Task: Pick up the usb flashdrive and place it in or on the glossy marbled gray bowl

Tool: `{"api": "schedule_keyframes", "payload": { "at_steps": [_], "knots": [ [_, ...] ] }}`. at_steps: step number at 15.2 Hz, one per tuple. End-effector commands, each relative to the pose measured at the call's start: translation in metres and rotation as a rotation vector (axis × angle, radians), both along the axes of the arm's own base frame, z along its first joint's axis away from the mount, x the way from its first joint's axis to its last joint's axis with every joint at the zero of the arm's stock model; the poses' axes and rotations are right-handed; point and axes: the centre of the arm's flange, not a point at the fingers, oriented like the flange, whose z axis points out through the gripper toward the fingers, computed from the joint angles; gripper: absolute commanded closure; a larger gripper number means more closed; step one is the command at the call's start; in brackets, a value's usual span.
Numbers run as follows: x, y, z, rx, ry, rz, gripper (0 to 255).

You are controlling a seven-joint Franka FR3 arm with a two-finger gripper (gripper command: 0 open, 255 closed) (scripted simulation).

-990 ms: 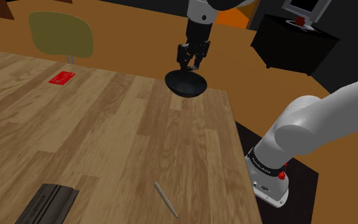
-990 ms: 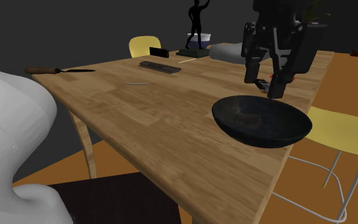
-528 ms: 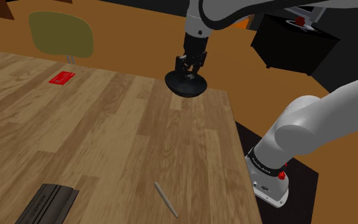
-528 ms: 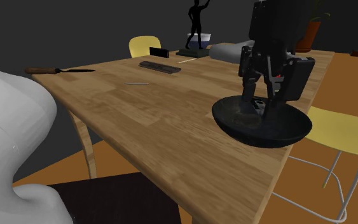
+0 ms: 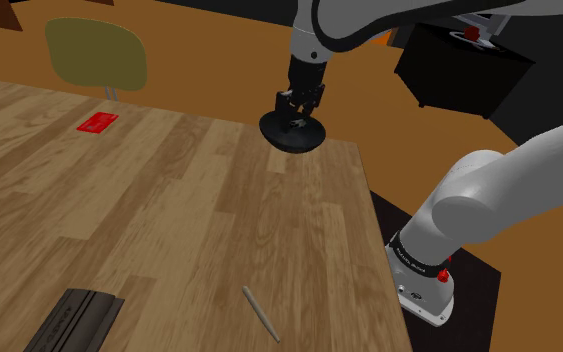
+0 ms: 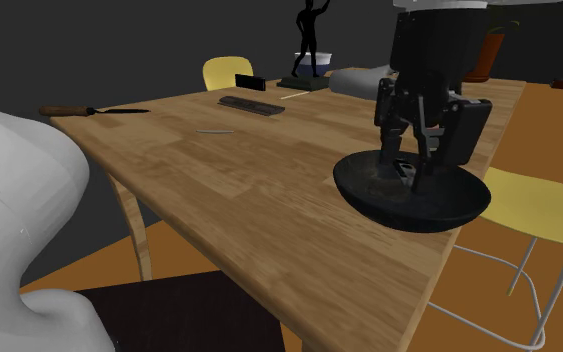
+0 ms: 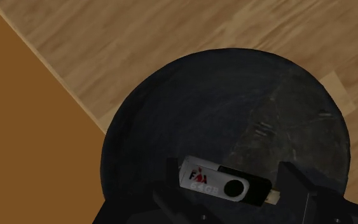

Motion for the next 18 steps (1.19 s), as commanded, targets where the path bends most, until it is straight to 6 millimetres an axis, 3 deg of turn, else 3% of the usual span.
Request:
{"api": "schedule_keyframes", "payload": {
  "at_steps": [1, 6, 10, 18],
  "knots": [
    [0.0, 0.0, 0.0, 0.0, 0.0, 0.0, 0],
    [0.0, 0.0, 0.0, 0.0, 0.0, 0.0, 0],
    [0.0, 0.0, 0.05, 0.0, 0.0, 0.0, 0],
    [0.0, 0.0, 0.05, 0.0, 0.0, 0.0, 0]
  ]
}}
